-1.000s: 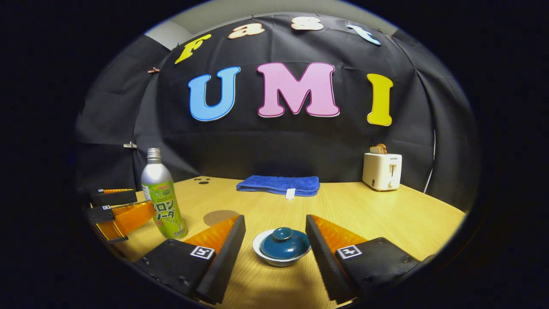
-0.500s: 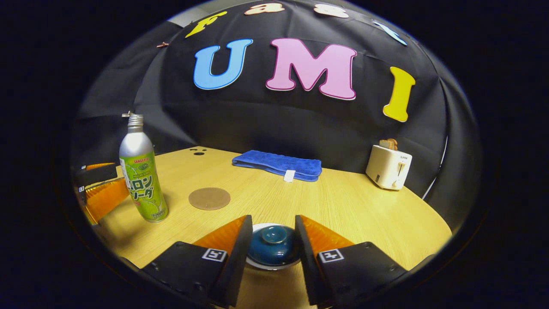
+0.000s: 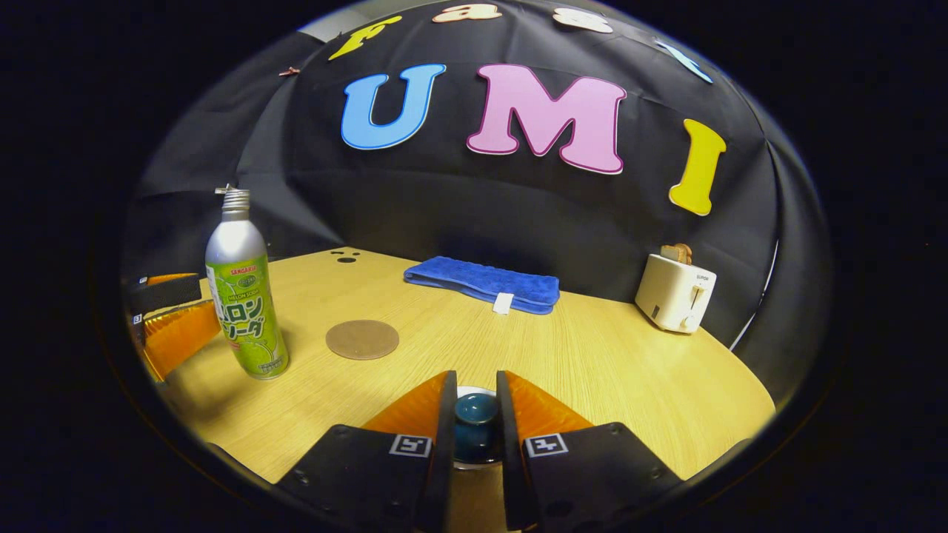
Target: Open the teacup lid with one hand, grasp the water bottle and pour water into the teacup with the other hand; after pouring, place the water bottle on the coaster and then close the teacup lid.
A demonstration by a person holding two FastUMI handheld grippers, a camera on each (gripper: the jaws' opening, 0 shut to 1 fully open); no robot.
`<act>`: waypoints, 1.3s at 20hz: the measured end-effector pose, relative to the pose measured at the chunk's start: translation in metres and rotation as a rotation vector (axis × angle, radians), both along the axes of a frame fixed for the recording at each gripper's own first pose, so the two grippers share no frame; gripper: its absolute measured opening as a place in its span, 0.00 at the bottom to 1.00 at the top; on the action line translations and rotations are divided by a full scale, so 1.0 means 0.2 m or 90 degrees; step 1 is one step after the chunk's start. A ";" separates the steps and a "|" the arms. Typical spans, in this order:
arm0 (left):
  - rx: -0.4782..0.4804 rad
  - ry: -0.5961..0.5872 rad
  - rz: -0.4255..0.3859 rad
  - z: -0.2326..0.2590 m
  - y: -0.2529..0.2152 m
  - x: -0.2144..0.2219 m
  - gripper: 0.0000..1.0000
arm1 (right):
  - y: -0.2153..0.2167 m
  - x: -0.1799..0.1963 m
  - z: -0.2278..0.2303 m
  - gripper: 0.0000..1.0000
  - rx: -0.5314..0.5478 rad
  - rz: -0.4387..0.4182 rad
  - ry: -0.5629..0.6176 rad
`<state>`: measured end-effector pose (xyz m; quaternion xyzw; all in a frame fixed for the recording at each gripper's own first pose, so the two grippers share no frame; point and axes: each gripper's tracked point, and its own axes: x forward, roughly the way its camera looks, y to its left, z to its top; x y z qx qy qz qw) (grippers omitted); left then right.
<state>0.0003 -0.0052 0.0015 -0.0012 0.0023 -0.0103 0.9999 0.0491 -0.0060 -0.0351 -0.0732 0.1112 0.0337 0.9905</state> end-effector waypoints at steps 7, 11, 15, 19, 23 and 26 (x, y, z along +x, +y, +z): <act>-0.001 -0.001 -0.011 0.00 -0.02 0.04 0.98 | -0.11 -0.08 0.13 0.28 0.078 -0.019 -0.097; 0.000 -0.001 -0.013 0.01 -0.03 0.15 0.98 | -0.27 -0.14 0.15 0.28 0.100 -0.056 -0.114; 0.001 -0.003 -0.022 0.01 -0.05 0.26 0.98 | -0.43 -0.19 0.17 0.28 0.094 -0.099 -0.132; 0.001 -0.003 -0.024 0.01 -0.04 0.37 0.98 | -0.45 -0.20 0.19 0.28 0.084 -0.110 -0.149; 0.000 -0.002 -0.020 0.01 -0.04 0.44 0.93 | -0.44 -0.19 0.19 0.28 0.085 -0.098 -0.149; 0.001 -0.002 -0.034 0.01 -0.06 0.44 0.84 | -0.45 -0.19 0.19 0.28 0.087 -0.084 -0.147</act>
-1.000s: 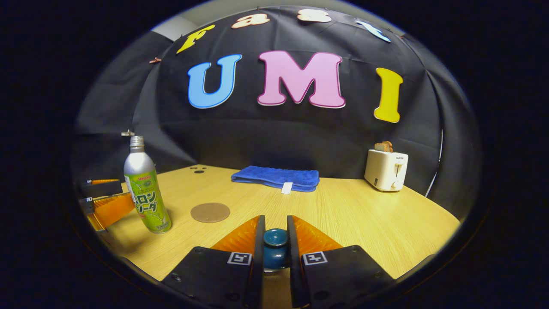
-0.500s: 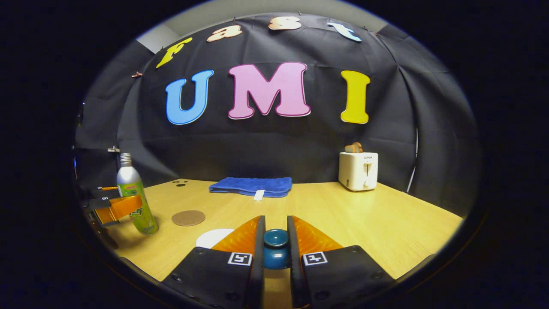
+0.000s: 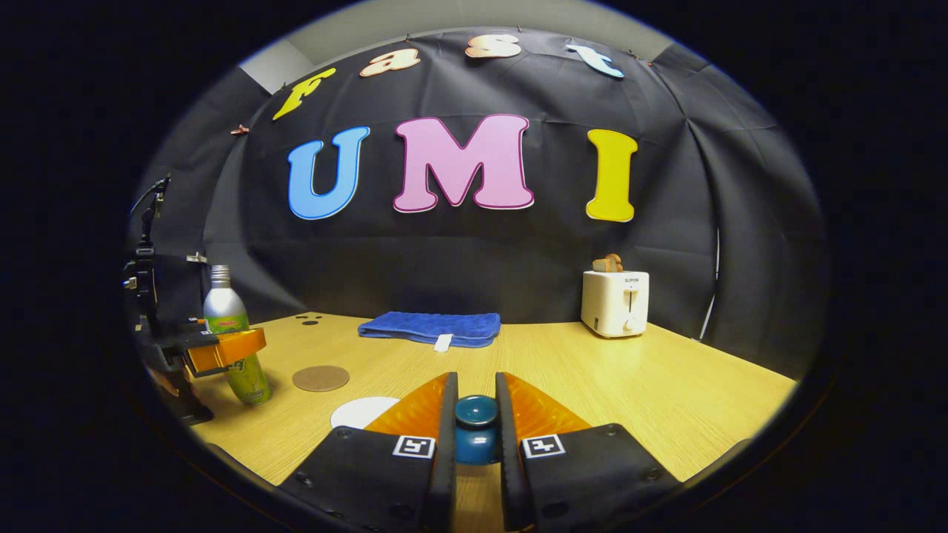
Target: Open the teacup lid with one hand, grasp the water bottle and pour water into the teacup with the other hand; after pouring, place the water bottle on the coaster and then close the teacup lid.
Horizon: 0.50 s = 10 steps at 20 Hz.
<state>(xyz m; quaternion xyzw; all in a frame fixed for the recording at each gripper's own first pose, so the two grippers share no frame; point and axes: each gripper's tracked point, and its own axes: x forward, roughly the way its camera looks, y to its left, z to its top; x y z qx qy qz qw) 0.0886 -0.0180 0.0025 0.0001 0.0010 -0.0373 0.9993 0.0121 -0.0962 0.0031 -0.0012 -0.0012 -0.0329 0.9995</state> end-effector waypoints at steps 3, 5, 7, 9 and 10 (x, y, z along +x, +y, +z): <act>0.008 -0.002 -0.026 0.01 -0.04 0.00 0.82 | -0.07 0.01 0.00 0.28 0.001 -0.011 0.001; 0.033 -0.006 -0.040 0.01 -0.09 0.01 0.81 | -0.12 0.00 0.00 0.28 0.001 -0.015 0.001; 0.076 -0.007 -0.037 0.02 -0.11 0.02 0.81 | -0.17 -0.01 0.01 0.33 0.001 -0.022 0.000; 0.136 -0.008 -0.028 0.03 -0.13 0.04 0.81 | -0.24 -0.03 0.01 0.28 0.001 -0.036 -0.001; 0.170 -0.018 -0.026 0.06 -0.15 0.05 0.81 | -0.27 -0.04 0.01 0.28 0.001 -0.044 -0.002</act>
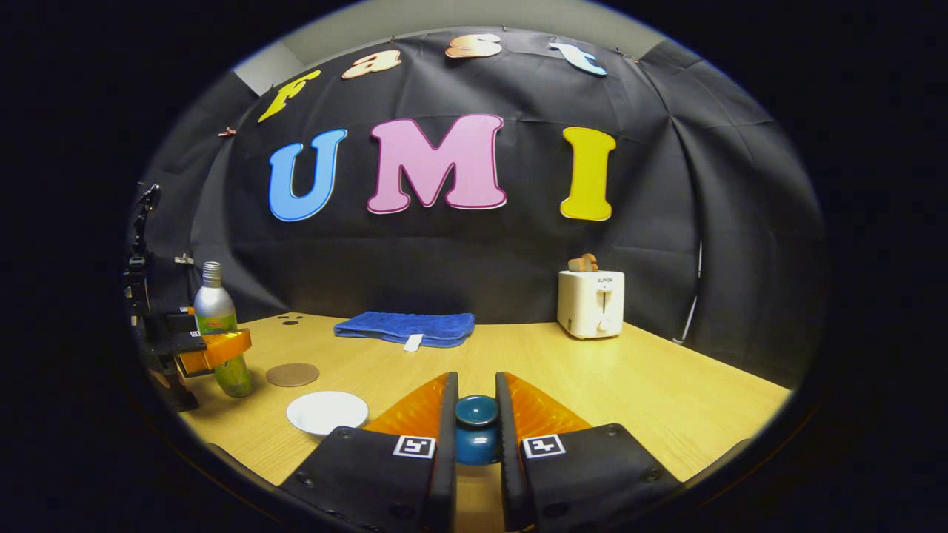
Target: Open the teacup lid with one hand, grasp the water bottle and pour water into the teacup with the other hand; after pouring, place the water bottle on the coaster and then close the teacup lid.
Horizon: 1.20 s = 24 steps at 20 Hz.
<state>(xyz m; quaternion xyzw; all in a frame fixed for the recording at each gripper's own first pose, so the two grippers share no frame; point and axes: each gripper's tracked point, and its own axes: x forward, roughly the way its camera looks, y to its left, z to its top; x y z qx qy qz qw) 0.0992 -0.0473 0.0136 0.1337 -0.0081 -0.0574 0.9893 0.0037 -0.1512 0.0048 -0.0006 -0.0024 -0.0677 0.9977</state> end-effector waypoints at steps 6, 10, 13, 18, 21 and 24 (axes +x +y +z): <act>0.282 -0.033 -0.027 0.08 -0.07 0.08 0.81 | -0.09 -0.05 0.01 0.28 0.000 -0.021 -0.001; 0.476 -0.047 -0.060 0.07 -0.15 0.12 0.80 | -0.08 -0.05 0.00 0.28 -0.001 -0.020 -0.001; 0.603 -0.054 -0.084 0.03 -0.22 0.13 0.80 | -0.08 -0.05 0.01 0.28 0.000 -0.021 -0.001; 0.735 -0.066 -0.114 0.01 -0.28 0.11 0.80 | -0.09 -0.05 0.01 0.28 -0.001 -0.028 -0.001; 0.802 -0.067 -0.120 -0.01 -0.28 0.10 0.80 | -0.09 -0.05 0.01 0.28 -0.001 -0.028 -0.001; 0.870 -0.084 -0.128 -0.01 -0.32 0.09 0.80 | -0.09 -0.05 0.01 0.28 -0.001 -0.029 -0.001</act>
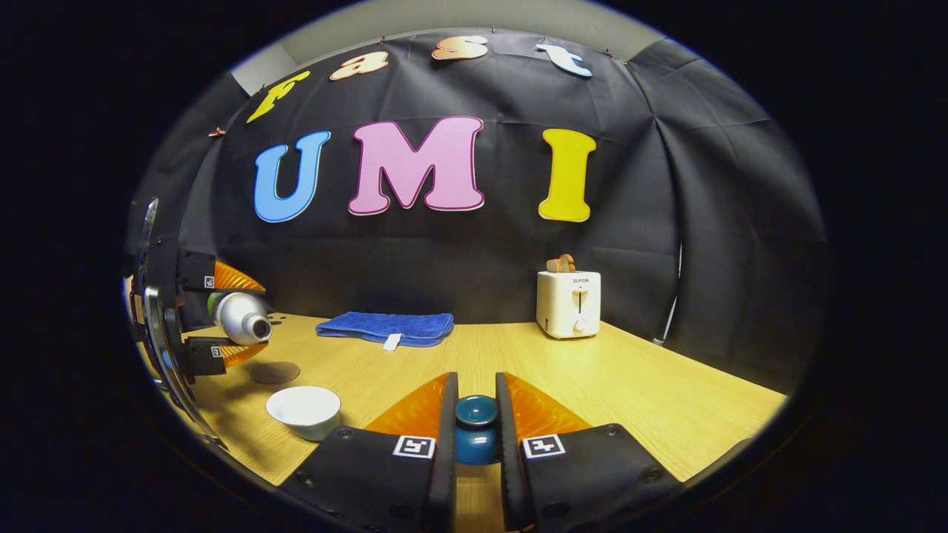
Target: Open the teacup lid with one hand, grasp the water bottle and pour water into the teacup with the other hand; after pouring, place the water bottle on the coaster and then close the teacup lid.
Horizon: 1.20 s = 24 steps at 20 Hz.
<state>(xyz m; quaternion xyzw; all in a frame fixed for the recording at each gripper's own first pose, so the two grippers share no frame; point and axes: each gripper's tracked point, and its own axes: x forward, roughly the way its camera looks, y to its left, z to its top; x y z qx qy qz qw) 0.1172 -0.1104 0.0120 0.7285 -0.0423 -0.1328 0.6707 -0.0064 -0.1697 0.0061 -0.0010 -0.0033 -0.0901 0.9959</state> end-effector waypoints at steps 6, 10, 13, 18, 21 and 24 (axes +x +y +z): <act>0.084 -0.004 -0.017 -0.02 -0.03 -0.02 0.80 | 0.00 0.00 0.00 0.28 0.000 0.000 0.000; 0.123 -0.006 -0.014 -0.02 -0.05 0.00 0.80 | 0.00 0.00 0.00 0.28 0.000 0.000 0.000; 0.146 -0.007 -0.011 -0.03 -0.05 0.00 0.80 | 0.00 0.00 0.00 0.28 0.000 0.000 0.000; 0.171 -0.018 -0.014 -0.04 -0.05 0.00 0.80 | 0.00 0.00 0.00 0.28 0.000 0.000 0.000; 0.190 -0.011 -0.008 -0.04 -0.05 0.02 0.80 | 0.00 0.00 0.00 0.28 0.000 0.000 0.000; 0.210 -0.014 -0.012 -0.05 -0.06 0.01 0.80 | 0.00 0.00 0.00 0.28 0.000 0.000 0.000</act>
